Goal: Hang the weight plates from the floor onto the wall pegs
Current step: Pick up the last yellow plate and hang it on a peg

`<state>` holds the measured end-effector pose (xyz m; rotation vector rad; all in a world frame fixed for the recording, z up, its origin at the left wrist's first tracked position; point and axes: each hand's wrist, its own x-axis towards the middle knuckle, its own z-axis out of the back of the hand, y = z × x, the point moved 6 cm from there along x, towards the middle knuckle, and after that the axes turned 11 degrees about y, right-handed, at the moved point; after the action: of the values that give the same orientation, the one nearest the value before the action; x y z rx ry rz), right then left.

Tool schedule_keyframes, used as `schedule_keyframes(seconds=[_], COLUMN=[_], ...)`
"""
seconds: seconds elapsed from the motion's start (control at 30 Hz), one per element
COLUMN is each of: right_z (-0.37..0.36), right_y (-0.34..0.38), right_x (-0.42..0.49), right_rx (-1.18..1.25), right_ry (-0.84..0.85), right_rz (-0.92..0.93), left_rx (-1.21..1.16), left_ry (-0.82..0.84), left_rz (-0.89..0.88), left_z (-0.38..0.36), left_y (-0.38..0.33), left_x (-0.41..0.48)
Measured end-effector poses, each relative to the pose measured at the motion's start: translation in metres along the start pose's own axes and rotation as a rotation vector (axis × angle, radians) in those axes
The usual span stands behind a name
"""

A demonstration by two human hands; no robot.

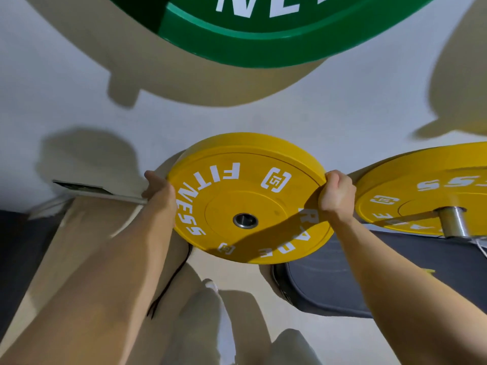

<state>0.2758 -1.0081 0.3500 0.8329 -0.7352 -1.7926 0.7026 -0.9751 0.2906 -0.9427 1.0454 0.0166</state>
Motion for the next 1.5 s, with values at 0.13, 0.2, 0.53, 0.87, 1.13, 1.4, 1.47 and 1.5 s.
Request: schedule_keyframes(seconds=[0.13, 0.2, 0.53, 0.87, 1.13, 1.4, 1.47, 1.5], right_z=[-0.008, -0.01, -0.039, -0.048, -0.058, -0.054, -0.053, -0.052], right_y=[-0.023, -0.028, -0.068, -0.053, -0.061, -0.062, -0.063, -0.065], right_x=[-0.008, -0.021, -0.009, 0.031, 0.026, 0.028, 0.03, 0.03], right_rx=[-0.099, 0.005, 0.508, 0.741, 0.702, 0.64, 0.608, 0.576], right_ry=[-0.078, -0.093, 0.01, -0.141, -0.115, -0.09, -0.07, -0.064], right_rz=[-0.238, -0.437, -0.511, -0.579, -0.424, -0.329, -0.304, -0.311], left_rx=[-0.077, -0.127, -0.099, 0.06, 0.119, 0.193, 0.221, 0.231], left_ry=[0.14, 0.187, 0.42, 0.425, 0.452, 0.496, 0.509, 0.515], left_rz=[0.179, 0.148, -0.046, -0.266, -0.408, -0.474, -0.488, -0.497], left_z=[0.0, -0.001, -0.032, -0.088, -0.089, -0.087, -0.082, -0.079], left_y=[0.015, 0.019, -0.006, -0.057, -0.055, -0.049, -0.044, -0.041], left_x=[-0.028, -0.034, -0.023, 0.017, 0.038, 0.043, 0.039, 0.039])
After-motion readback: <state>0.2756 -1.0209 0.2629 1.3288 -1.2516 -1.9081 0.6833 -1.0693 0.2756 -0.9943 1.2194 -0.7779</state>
